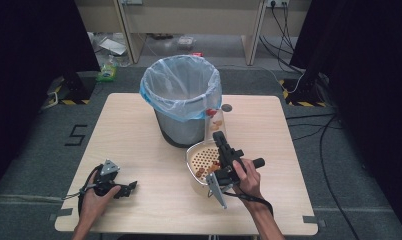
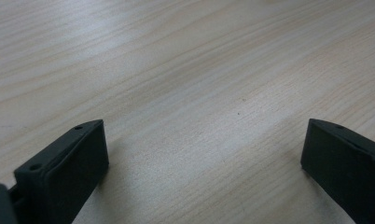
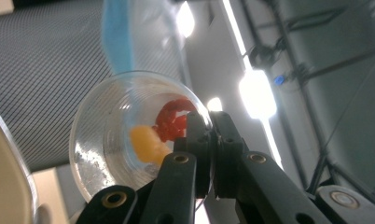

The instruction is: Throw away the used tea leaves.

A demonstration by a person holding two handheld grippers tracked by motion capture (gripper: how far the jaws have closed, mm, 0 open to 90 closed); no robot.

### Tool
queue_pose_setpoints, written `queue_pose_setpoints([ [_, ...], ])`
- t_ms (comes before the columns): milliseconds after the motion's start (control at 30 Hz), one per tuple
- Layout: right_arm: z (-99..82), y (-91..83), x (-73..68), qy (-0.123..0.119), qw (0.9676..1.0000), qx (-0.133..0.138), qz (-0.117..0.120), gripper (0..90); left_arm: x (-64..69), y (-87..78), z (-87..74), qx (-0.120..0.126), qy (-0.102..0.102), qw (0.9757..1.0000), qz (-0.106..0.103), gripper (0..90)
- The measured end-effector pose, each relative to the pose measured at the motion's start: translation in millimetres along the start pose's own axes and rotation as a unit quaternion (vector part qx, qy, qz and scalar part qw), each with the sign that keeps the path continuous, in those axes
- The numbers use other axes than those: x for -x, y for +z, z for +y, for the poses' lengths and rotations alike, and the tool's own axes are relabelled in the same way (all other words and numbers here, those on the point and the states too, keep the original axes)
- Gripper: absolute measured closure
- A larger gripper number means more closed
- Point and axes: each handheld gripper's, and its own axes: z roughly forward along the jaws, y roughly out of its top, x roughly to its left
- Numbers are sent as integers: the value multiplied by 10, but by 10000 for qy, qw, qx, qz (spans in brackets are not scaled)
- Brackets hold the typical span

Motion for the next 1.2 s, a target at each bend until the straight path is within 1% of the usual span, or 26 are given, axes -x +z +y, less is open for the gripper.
queue_pose_setpoints([
  [33, 7, -20, -10, 53, 10000, 49, -22, 876, 1, 0, 0, 0, -1, 10000, -1, 0],
  [67, 33, -21, 34, -344, 9991, 237, -75, 876, -1, -2, 0, -8, 11, 10000, -1, 0],
  [100, 25, 7, 32, -458, 9988, 158, -29, 876, 0, -1, 0, -5, 4, 10000, 2, 0],
  [133, 8, -2, -3, -229, 9997, 74, -11, 876, 0, 0, 0, -2, -1, 10000, 1, 0],
  [167, 22, -15, 6, -189, 9997, 134, -32, 876, -1, -1, 0, -3, 10, 10000, 2, 0],
  [200, 31, -2, 26, -247, 9996, 119, -12, 876, 1, 0, 0, 2, -1, 10000, 1, 0],
  [267, 20, 17, 24, -87, 10000, 39, -4, 876, 0, 0, 0, 0, 6, 10000, 6, 0],
  [300, 20, 31, 31, -75, 9999, 43, 68, 876, -2, -2, 0, -9, 18, 10000, 3, 0],
  [333, 21, 32, 36, 19, 9999, -19, 132, 876, -1, -1, 0, -4, 4, 10000, -2, 0],
  [367, 20, 36, 43, 92, 9999, -13, 135, 876, 0, 0, 0, -4, 2, 10000, -2, 0],
  [400, 14, 43, 59, 198, 9996, -63, 185, 875, -1, -1, 0, -4, 10, 10000, 1, 0],
  [467, -18, 70, 111, 575, 9980, -150, 220, 875, -1, -1, 0, -4, 10, 10000, 1, 0],
  [533, -60, 94, 183, 980, 9945, -239, 276, 875, -2, -1, 0, -4, 11, 10000, 0, 0],
  [600, -111, 116, 253, 1345, 9895, -387, 349, 875, -2, -1, 0, -5, 11, 10000, 1, 0],
  [633, -168, 143, 310, 1734, 9823, -541, 457, 875, -1, -1, 0, -4, 4, 10000, -1, 0],
  [667, -168, 143, 310, 1734, 9823, -541, 457, 875, -1, -1, 0, -4, 4, 10000, -2, 0],
  [767, -253, 182, 386, 2214, 9706, -746, 584, 875, 0, -1, 0, -5, 3, 10000, -3, 0],
  [833, -300, 206, 432, 2478, 9627, -859, 663, 874, 0, -1, 0, -4, 3, 10000, -1, 0],
  [867, -320, 213, 454, 2608, 9588, -910, 664, 874, -1, 0, 0, -4, 2, 10000, -3, 0],
  [900, -343, 226, 481, 2707, 9555, -948, 683, 874, -1, -1, 0, -5, 2, 10000, -3, 0],
  [967, -396, 260, 538, 2931, 9476, -1047, 721, 874, -1, 0, 0, -5, 1, 10000, -4, 0],
  [1033, -434, 290, 581, 3110, 9410, -1094, 766, 874, -1, 0, 0, -4, 0, 10000, -4, 0],
  [1067, -454, 307, 608, 3163, 9390, -1110, 768, 874, -4, 1, 1, -2, 4, 10000, -9, 0],
  [1133, -489, 347, 661, 3302, 9336, -1150, 785, 874, -5, 2, 2, -9, 4, 10000, -8, 0],
  [1200, -521, 397, 716, 3400, 9295, -1192, 787, 873, -6, 2, 3, -15, 7, 10000, -4, 0],
])
